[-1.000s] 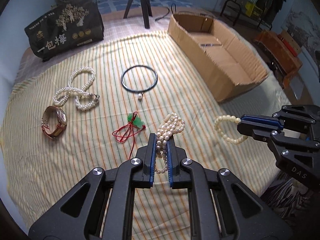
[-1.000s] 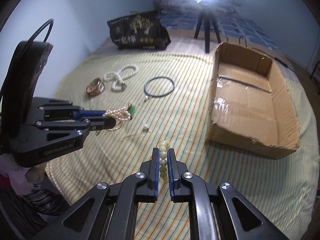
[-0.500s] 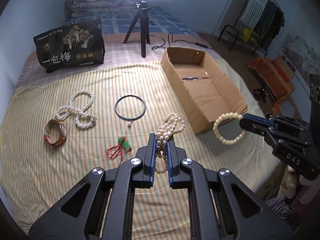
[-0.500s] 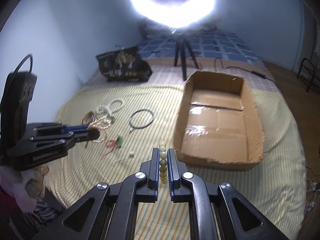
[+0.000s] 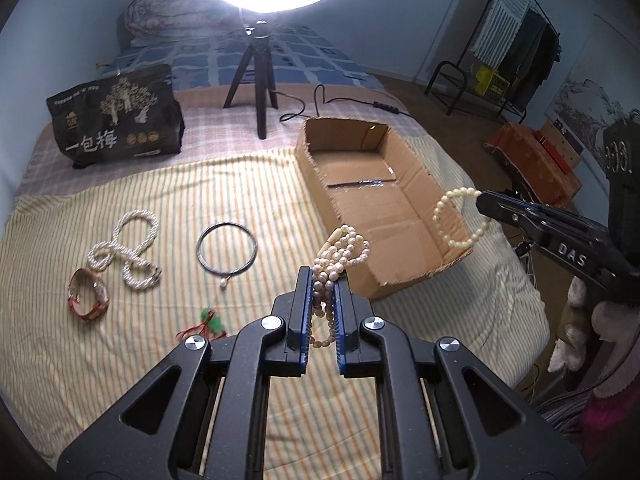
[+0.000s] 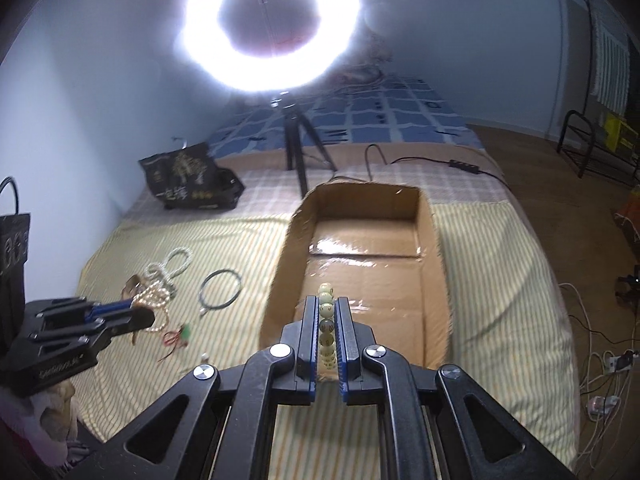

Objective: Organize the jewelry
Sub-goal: 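Carry both held pieces over the cardboard box and open both tools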

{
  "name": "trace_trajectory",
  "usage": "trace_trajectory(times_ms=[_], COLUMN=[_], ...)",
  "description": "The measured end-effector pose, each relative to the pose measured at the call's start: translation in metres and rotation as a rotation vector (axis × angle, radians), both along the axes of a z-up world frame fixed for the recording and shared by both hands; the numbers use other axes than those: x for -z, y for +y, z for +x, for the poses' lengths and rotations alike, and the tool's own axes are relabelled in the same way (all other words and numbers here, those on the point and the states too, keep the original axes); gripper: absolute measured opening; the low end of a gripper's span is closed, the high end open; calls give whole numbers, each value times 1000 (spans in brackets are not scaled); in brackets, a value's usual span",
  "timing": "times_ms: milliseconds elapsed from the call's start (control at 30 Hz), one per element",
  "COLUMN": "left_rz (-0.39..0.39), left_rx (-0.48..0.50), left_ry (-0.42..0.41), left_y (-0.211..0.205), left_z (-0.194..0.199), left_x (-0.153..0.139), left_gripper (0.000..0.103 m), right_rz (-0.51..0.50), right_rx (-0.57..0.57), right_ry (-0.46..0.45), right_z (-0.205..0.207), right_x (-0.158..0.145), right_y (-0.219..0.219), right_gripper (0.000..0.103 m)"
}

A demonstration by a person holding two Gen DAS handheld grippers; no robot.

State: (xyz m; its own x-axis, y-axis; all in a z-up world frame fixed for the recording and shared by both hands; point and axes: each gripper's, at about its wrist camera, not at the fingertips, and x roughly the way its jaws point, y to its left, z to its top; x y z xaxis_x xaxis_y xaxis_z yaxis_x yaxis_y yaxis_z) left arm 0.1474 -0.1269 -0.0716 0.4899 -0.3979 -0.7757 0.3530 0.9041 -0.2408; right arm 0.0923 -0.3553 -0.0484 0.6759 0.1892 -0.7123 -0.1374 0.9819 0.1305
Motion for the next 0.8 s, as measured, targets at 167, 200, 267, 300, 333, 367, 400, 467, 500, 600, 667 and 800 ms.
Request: trace_trajectory(times_ms=[167, 200, 267, 300, 333, 367, 400, 467, 500, 600, 667, 800], left_rz=[-13, -17, -23, -25, -27, -29, -33, -38, -40, -45, -42, -34], left_rx=[15, 16, 17, 16, 16, 15, 13, 9, 7, -1, -4, -2], left_ry=[-5, -1, 3, 5, 7, 9, 13, 17, 18, 24, 31, 47], left_y=[-20, -24, -31, -35, -39, -42, -46, -52, -55, -62, -67, -75], left_z=[8, 10, 14, 17, 19, 21, 25, 29, 32, 39, 44, 49], left_x=[0, 1, 3, 4, 5, 6, 8, 10, 12, 16, 20, 29], left_gripper=[8, 8, 8, 8, 8, 8, 8, 8, 8, 8, 8, 8], right_rz=[-5, -9, -15, -18, -21, -23, -25, -25, -22, -21, -19, -17], right_rx=[32, 40, 54, 63, 70, 76, 82, 95, 100, 112, 120, 137], right_ry=[6, 9, 14, 16, 18, 19, 20, 23, 27, 32, 36, 40], right_z=[18, 21, 28, 31, 34, 36, 39, 46, 49, 58, 64, 76], right_x=[0, 1, 3, 5, 6, 8, 8, 10, 12, 14, 17, 22], right_y=[-13, -16, -22, -25, -28, -30, -33, -39, -41, -48, -52, -59], right_gripper=[5, 5, 5, 5, 5, 5, 5, 5, 5, 5, 5, 5])
